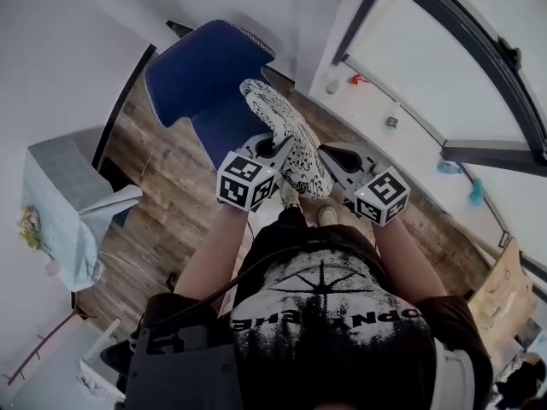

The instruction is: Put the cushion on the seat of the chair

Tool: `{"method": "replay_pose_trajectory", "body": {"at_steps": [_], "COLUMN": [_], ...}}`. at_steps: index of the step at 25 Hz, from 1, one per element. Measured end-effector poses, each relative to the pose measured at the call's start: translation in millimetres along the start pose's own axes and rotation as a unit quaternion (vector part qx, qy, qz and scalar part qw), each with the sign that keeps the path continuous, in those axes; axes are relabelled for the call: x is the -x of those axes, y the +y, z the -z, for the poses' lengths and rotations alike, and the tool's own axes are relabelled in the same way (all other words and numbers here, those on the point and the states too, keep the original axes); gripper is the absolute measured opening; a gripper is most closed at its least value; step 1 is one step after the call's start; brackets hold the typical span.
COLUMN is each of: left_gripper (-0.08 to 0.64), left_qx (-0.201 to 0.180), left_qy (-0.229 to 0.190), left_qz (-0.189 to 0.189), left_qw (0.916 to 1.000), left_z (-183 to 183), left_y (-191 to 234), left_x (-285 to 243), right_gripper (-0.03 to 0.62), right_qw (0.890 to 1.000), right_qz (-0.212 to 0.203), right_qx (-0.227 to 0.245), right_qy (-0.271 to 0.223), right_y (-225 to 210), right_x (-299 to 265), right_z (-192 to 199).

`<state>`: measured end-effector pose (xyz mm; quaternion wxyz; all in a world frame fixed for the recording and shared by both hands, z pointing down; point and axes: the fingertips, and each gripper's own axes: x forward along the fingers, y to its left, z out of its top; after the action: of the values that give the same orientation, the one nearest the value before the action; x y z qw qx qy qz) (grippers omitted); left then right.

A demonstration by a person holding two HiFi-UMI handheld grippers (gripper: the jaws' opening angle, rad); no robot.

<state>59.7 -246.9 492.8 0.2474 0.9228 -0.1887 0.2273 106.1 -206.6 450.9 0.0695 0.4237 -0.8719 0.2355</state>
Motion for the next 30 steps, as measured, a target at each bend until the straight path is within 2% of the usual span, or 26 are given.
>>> {"method": "replay_pose_trajectory", "body": {"at_steps": [7,13,20,23,30], "left_gripper": [0.023,0.023,0.023,0.023,0.023], "left_qx": [0.013,0.040,0.096,0.119,0.179], "left_qy": [0.028,0.040,0.081,0.086,0.085], "left_qz": [0.027,0.010,-0.035,-0.061,-0.116], "left_qw": [0.9992,0.9983,0.9915,0.9873,0.9733], "left_z": [7.5,42.6,126.1,156.5,223.6], "left_y": [45.6,92.1,147.7,167.9,223.4], "left_x": [-36.9,-49.4,-22.5,-11.6,12.2], "right_gripper": [0.018,0.018,0.018,0.018,0.018], "right_qw": [0.999,0.997,0.997,0.997,0.991], "right_qz": [0.039,0.051,0.009,-0.014,-0.074], "right_qx": [-0.032,-0.031,-0.021,-0.013,0.039], "right_qy": [0.016,0.038,0.070,0.079,0.102], "right_y": [-30.3,-60.9,-38.5,-28.4,1.9], "right_x": [-20.7,-40.3,-91.2,-110.3,-159.8], "right_z": [18.0,36.1,55.8,62.1,85.8]}}
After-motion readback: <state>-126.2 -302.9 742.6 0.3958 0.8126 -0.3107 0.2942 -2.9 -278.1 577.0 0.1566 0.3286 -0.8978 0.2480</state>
